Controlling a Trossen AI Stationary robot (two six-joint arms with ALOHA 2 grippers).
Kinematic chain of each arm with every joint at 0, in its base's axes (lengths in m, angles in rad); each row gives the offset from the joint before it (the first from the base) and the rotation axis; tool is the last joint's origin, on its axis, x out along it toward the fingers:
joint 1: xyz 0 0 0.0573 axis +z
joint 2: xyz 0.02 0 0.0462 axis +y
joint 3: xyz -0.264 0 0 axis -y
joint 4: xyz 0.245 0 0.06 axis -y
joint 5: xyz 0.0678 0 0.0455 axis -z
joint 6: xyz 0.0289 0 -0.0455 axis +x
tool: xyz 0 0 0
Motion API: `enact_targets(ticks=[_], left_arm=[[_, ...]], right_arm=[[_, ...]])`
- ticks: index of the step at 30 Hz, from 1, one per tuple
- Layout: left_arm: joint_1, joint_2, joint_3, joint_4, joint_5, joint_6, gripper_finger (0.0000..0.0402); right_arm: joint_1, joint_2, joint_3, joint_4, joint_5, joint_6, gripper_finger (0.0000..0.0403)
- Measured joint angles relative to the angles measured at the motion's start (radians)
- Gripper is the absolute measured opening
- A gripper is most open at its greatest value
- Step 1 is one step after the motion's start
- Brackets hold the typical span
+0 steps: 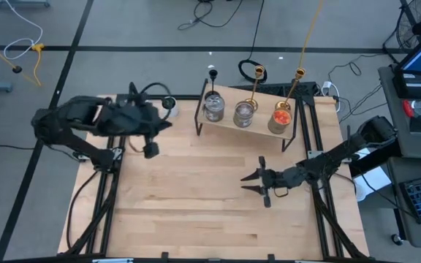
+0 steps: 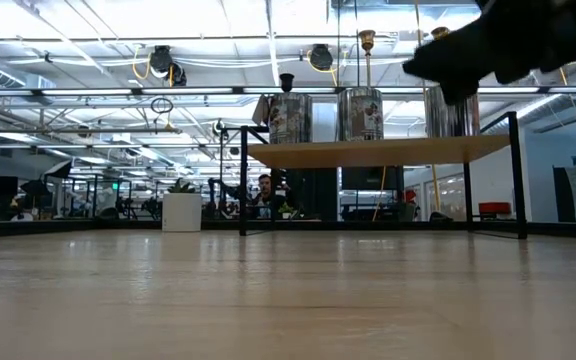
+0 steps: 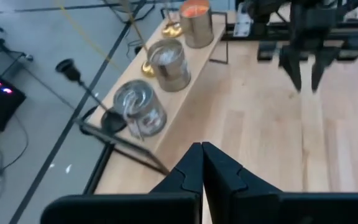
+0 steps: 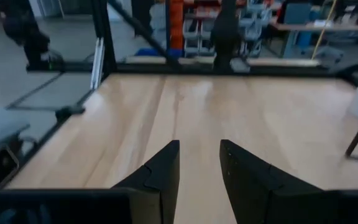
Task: Pick & Place candle stick holders
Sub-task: Return to Home Position
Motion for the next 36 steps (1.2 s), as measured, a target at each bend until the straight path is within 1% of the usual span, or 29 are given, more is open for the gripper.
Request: enact_targets(ticks=[5,9,11,15,18,22,26,30,33,36], left_arm=[[-0.119,-0.013,0.000,-0.108,-0.116,-0.105,0.0004],[-0.218,-0.015,0.000,-0.176,-0.196,-0.193,0.0007],[-0.265,-0.015,0.000,-0.187,-0.200,-0.206,0.0010],[-0.351,-0.019,-0.002,-0.218,-0.199,-0.232,0.0003],[-0.411,-0.054,-0.045,-0.229,-0.228,-0.286,0.0009],[-0.480,-0.169,-0.198,-0.252,-0.298,-0.363,0.0008],[-0.508,-0.342,-0.392,-0.223,-0.315,-0.469,0.0005],[-0.513,-0.508,-0.598,-0.083,-0.294,-0.498,0.0012],[-0.513,-0.609,-0.738,0.042,-0.281,-0.455,0.0004],[-0.511,-0.683,-0.858,0.167,-0.281,-0.399,0.0006]], right_arm=[[-0.010,-0.106,-0.001,-0.047,-0.009,-0.022,0.0110],[0.006,-0.121,-0.002,-0.112,-0.085,-0.026,0.0110],[0.010,-0.122,-0.002,-0.105,-0.081,-0.026,0.0110],[0.009,-0.135,-0.002,-0.091,-0.080,-0.062,0.0110],[0.008,-0.178,-0.001,-0.084,-0.081,-0.087,0.0110],[0.005,-0.275,-0.001,-0.131,-0.081,-0.122,0.0110],[-0.023,-0.396,-0.001,-0.265,-0.081,-0.095,0.0110],[-0.058,-0.500,-0.001,-0.380,-0.082,-0.058,0.0110],[-0.086,-0.550,-0.001,-0.419,-0.081,-0.055,0.0110],[-0.117,-0.583,-0.001,-0.453,-0.087,-0.038,0.0110]])
